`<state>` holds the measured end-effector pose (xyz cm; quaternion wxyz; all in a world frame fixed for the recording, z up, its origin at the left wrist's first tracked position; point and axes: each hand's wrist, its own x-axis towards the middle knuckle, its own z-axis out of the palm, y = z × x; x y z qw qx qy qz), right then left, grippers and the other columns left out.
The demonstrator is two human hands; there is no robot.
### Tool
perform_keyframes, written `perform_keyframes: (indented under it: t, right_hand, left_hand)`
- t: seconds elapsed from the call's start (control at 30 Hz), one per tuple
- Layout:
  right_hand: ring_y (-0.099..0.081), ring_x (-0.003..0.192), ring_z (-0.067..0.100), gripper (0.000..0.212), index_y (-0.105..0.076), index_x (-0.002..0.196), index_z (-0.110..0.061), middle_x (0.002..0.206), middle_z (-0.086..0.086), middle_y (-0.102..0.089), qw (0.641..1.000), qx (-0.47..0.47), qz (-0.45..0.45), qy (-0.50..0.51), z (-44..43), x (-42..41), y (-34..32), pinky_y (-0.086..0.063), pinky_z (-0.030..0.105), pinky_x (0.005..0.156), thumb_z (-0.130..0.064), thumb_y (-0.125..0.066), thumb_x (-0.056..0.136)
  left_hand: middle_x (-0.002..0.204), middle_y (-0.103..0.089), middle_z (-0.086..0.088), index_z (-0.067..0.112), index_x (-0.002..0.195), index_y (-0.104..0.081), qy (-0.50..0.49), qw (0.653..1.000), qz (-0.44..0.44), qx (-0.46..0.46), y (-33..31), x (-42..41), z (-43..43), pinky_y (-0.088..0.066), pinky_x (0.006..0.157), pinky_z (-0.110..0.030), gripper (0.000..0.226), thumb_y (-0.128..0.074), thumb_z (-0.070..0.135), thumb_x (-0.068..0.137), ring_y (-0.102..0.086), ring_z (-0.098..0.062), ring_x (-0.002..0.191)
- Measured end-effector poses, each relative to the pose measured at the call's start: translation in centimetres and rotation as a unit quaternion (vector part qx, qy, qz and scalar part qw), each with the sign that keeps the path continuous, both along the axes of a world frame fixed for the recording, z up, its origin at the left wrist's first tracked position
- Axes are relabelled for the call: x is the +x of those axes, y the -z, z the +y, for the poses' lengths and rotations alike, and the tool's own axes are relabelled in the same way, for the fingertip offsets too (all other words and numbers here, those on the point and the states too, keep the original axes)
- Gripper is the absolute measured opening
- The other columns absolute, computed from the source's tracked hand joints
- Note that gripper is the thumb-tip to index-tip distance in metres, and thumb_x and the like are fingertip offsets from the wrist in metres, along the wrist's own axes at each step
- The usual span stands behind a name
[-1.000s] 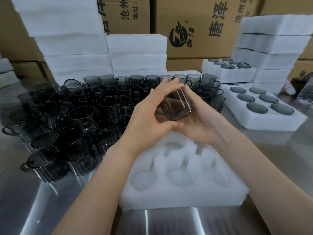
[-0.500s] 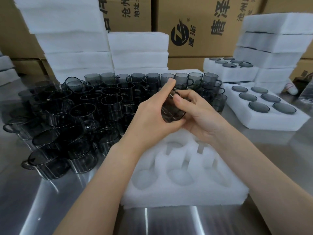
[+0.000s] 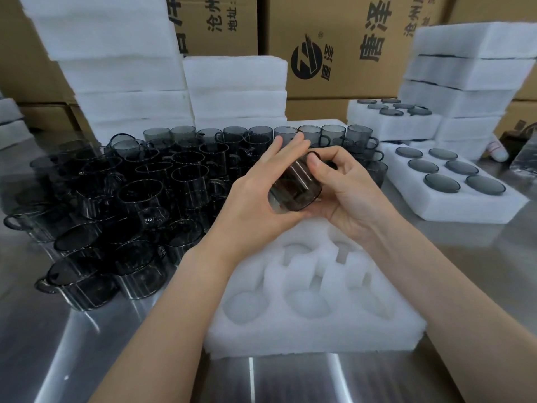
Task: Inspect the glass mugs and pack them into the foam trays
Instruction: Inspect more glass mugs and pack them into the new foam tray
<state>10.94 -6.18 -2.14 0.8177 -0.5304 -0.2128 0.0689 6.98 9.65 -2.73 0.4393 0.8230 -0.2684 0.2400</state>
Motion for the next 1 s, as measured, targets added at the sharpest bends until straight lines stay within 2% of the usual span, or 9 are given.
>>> perform_keyframes:
  t: [0.07,0.17,0.33,0.5,0.6,0.67,0.73,0.87,1.0]
  right_hand:
    - [-0.07,0.068,0.026,0.028,-0.055,0.094,-0.011,0.081,0.01,-0.072,1.0,0.004,0.005,0.017,-0.1,-0.1,-0.1,-0.057,0.044,0.051,-0.021,-0.072,0.074]
    - [-0.068,0.068,0.024,0.022,-0.056,0.088,-0.013,0.077,0.008,-0.071,0.999,0.003,0.004,0.047,-0.1,-0.3,-0.4,-0.059,0.053,0.057,-0.02,-0.071,0.074]
    - [-0.066,0.072,0.027,0.009,-0.053,0.093,-0.012,0.081,0.013,-0.07,0.991,-0.021,-0.017,0.131,0.6,-0.6,-0.2,-0.059,0.046,0.053,-0.011,-0.062,0.094]
    - [-0.065,0.074,0.02,0.009,-0.053,0.091,-0.016,0.081,0.007,-0.067,0.982,-0.052,-0.038,0.18,0.9,-0.7,-0.1,-0.058,0.04,0.058,-0.013,-0.062,0.095]
    - [-0.065,0.068,0.016,0.015,-0.057,0.09,-0.016,0.074,-0.002,-0.065,0.99,-0.033,-0.017,0.134,0.7,-0.6,-0.5,-0.056,0.037,0.059,-0.026,-0.052,0.101]
    - [-0.066,0.068,0.015,0.024,-0.059,0.093,-0.015,0.077,0.0,-0.065,0.997,0.008,0.023,0.067,0.4,-0.5,-0.8,-0.056,0.035,0.059,-0.029,-0.043,0.104]
    - [-0.066,0.074,0.016,0.016,-0.06,0.107,-0.012,0.09,0.005,-0.065,0.999,0.008,0.033,0.02,0.3,-0.5,-1.0,-0.055,0.031,0.061,-0.022,-0.051,0.097]
    - [-0.057,0.101,0.029,0.064,-0.044,0.137,0.001,0.116,0.017,-0.058,0.997,-0.044,0.037,-0.05,0.1,-0.6,-0.8,-0.051,0.04,0.084,-0.029,-0.058,0.082]
    - [-0.064,0.081,0.024,0.039,-0.062,0.113,-0.006,0.098,0.012,-0.067,0.998,-0.044,0.022,-0.043,-0.3,-0.2,-0.4,-0.058,0.039,0.072,-0.025,-0.064,0.079]
  left_hand:
    - [0.154,-0.037,0.009,0.026,0.145,-0.038,-0.001,1.0,0.003,0.003,0.0,0.1,0.1,-0.02,0.112,-0.009,0.087,-0.083,0.006,0.074,-0.019,-0.006,0.148]
    - [0.154,-0.036,0.013,0.032,0.145,-0.034,-0.012,1.0,0.003,0.021,0.1,0.3,0.1,-0.019,0.112,-0.008,0.091,-0.083,0.006,0.073,-0.018,-0.004,0.147]
    - [0.141,-0.037,0.017,0.023,0.151,-0.029,-0.058,0.997,-0.025,0.035,0.2,0.5,0.0,-0.017,0.106,-0.002,0.096,-0.081,0.008,0.073,-0.03,0.007,0.132]
    - [0.143,-0.047,0.001,0.015,0.145,-0.041,-0.089,0.992,-0.06,0.066,0.3,0.5,-0.1,-0.027,0.108,-0.011,0.08,-0.079,0.011,0.075,-0.042,-0.01,0.132]
    - [0.134,-0.055,0.001,0.011,0.137,-0.05,-0.092,0.994,-0.048,0.021,0.0,0.3,-0.3,-0.032,0.105,-0.009,0.07,-0.074,0.004,0.072,-0.05,-0.011,0.124]
    - [0.13,-0.057,0.002,0.011,0.135,-0.052,-0.065,0.997,-0.023,-0.045,-0.3,0.2,-0.3,-0.039,0.106,-0.02,0.068,-0.069,0.005,0.069,-0.055,-0.011,0.12]
    - [0.129,-0.057,-0.002,0.01,0.134,-0.052,-0.008,0.994,0.006,-0.106,-0.4,0.0,-0.4,-0.045,0.105,-0.031,0.069,-0.064,0.001,0.067,-0.057,-0.013,0.119]
    - [0.125,-0.059,0.0,0.012,0.132,-0.051,0.091,0.978,0.071,-0.172,-0.3,0.0,-0.1,-0.047,0.099,-0.026,0.069,-0.064,-0.013,0.069,-0.058,-0.011,0.117]
    - [0.125,-0.061,0.001,0.017,0.13,-0.052,0.109,0.973,0.101,-0.178,0.0,0.3,0.3,-0.046,0.105,-0.032,0.07,-0.077,-0.005,0.068,-0.058,-0.012,0.119]
